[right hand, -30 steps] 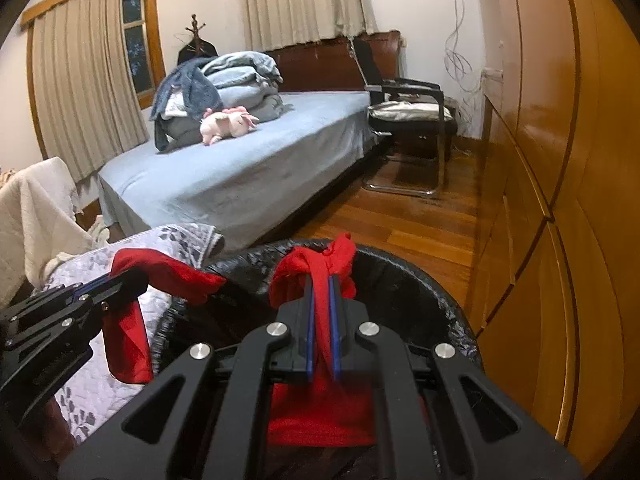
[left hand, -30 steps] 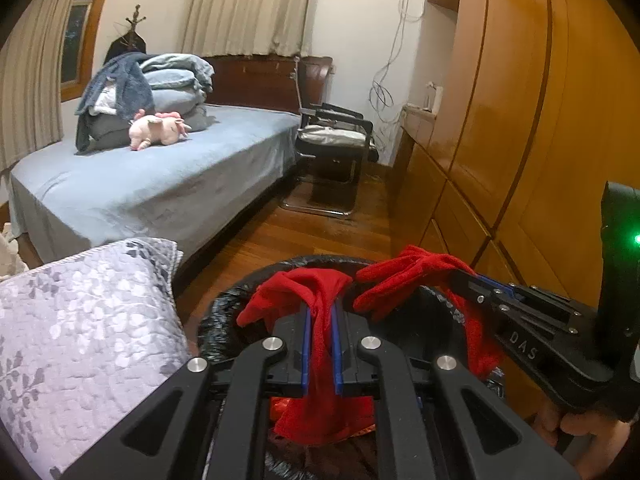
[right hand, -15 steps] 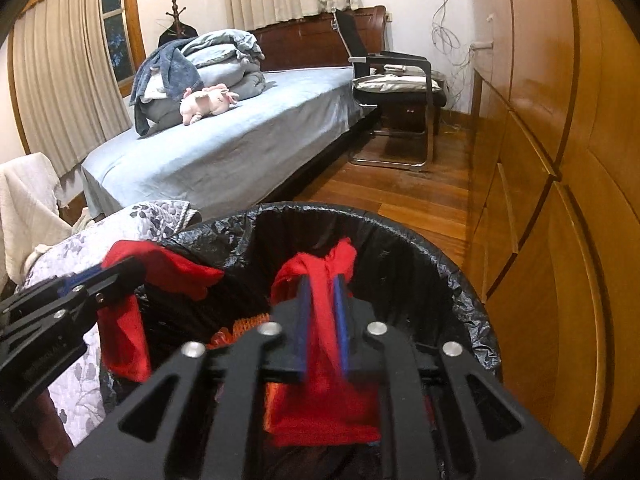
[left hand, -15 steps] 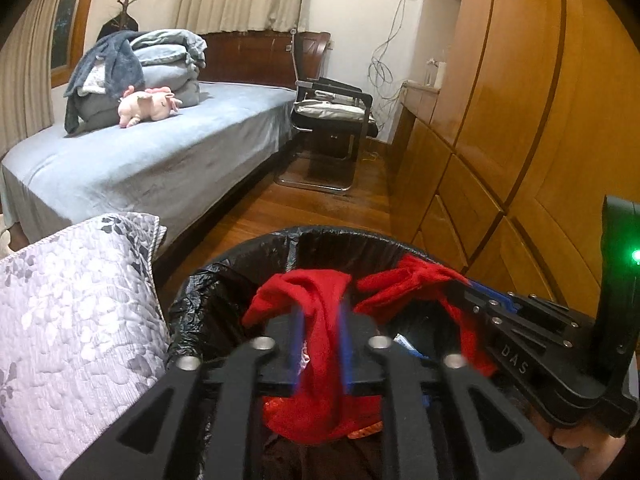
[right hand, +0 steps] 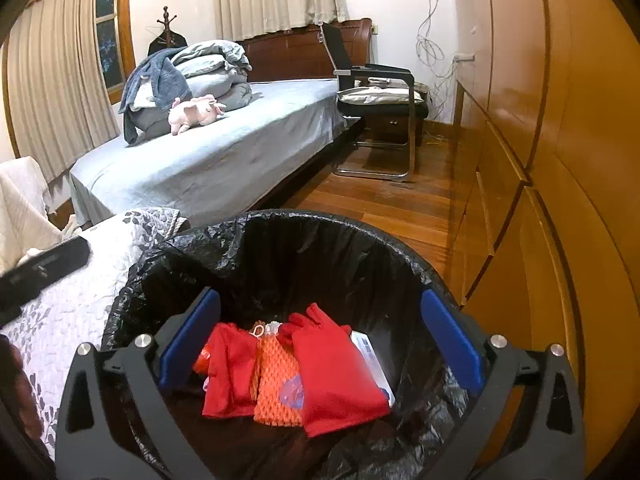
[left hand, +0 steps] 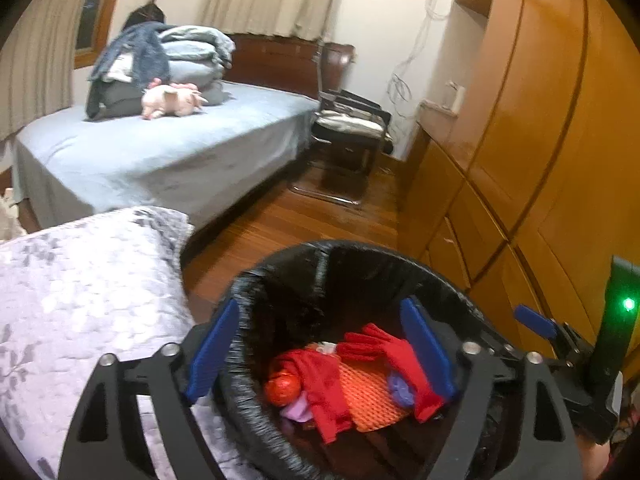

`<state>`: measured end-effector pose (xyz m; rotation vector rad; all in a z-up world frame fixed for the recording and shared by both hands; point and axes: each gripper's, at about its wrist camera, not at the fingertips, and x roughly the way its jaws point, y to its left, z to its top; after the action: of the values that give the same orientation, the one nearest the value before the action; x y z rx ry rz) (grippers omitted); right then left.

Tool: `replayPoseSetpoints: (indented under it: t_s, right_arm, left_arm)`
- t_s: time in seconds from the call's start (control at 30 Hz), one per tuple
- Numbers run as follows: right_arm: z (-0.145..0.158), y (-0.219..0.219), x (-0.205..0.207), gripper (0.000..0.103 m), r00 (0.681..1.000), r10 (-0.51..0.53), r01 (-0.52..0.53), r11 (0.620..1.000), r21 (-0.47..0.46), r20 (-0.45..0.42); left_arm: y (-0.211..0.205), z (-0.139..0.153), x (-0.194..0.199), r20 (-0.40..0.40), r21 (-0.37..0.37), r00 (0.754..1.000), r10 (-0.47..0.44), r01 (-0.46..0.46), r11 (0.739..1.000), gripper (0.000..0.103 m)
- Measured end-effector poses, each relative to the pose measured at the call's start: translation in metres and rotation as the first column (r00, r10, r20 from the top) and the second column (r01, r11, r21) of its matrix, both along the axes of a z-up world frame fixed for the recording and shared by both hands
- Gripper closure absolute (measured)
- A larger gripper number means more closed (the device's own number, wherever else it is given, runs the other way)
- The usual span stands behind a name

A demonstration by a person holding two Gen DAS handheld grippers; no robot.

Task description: Collect trash

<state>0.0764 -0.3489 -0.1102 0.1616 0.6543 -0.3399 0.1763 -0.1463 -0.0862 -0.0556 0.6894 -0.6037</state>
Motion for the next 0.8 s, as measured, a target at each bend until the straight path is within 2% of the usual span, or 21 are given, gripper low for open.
replayPoseSetpoints:
  t_s: [0.07,0.23,0.53,0.8]
  right_arm:
    - [0.003,0.003,-0.005,0.005,1.000,0.001,-0.001,1.000,-0.005,0.002]
    - [0.017,0.017,-0.023,0.005,1.000,0.019,-0.019,1.000,-0.005,0.022]
    - [0.047,0.046,-0.049,0.005,0.995,0.088,-0.089,0.996,0.001,0.046]
    - [0.081,0.075,-0.067,0.005,0.984,0.166,-0.164,0.986,-0.032,0.062]
  left_arm:
    - [0.011,0.007,-0.005,0.022,0.010,0.999,0.030,-0.030,1.000,0.012]
    - [0.034,0.024,-0.019,0.072,0.080,0.992,0.101,-0.107,0.991,0.006]
    - [0.069,0.034,-0.055,0.085,0.139,0.982,0.171,-0.181,0.974,0.006]
    - [0.086,0.049,-0.088,0.115,0.155,0.974,0.194,-0.210,0.965,0.006]
